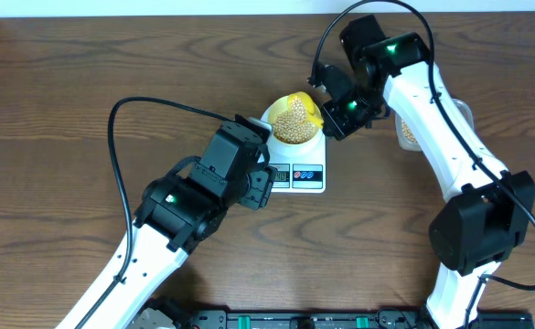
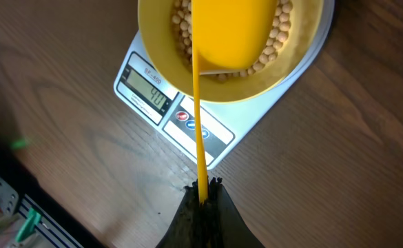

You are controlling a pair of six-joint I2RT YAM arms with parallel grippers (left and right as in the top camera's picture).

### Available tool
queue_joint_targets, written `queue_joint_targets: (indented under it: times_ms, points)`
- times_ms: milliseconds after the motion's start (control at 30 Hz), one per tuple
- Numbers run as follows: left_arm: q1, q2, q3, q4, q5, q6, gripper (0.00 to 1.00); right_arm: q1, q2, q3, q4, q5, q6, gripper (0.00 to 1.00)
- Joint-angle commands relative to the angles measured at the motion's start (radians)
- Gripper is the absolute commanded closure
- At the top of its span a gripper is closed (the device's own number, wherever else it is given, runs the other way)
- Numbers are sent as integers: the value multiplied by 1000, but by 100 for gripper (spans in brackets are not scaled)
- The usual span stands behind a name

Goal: Scoop item into bowl and weigh 50g on scale
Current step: 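Tilt the scoop to pour soybeans into the yellow bowl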

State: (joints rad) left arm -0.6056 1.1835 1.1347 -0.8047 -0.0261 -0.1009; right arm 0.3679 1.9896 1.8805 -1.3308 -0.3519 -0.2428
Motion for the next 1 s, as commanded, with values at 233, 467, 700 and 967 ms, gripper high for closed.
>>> queue_joint_targets:
  times_ms: [233, 467, 700, 967]
  points:
    - [4, -8, 26, -2, -9, -5, 31, 31, 8, 24, -5, 44, -46, 99]
    - [4, -8, 26, -2, -9, -6, 31, 36, 8, 24, -5, 48, -50, 99]
    - [4, -8, 26, -2, -9, -5, 31, 36, 8, 24, -4, 49, -54, 99]
    - [4, -8, 26, -2, -9, -5, 31, 36, 8, 24, -5, 60, -69, 99]
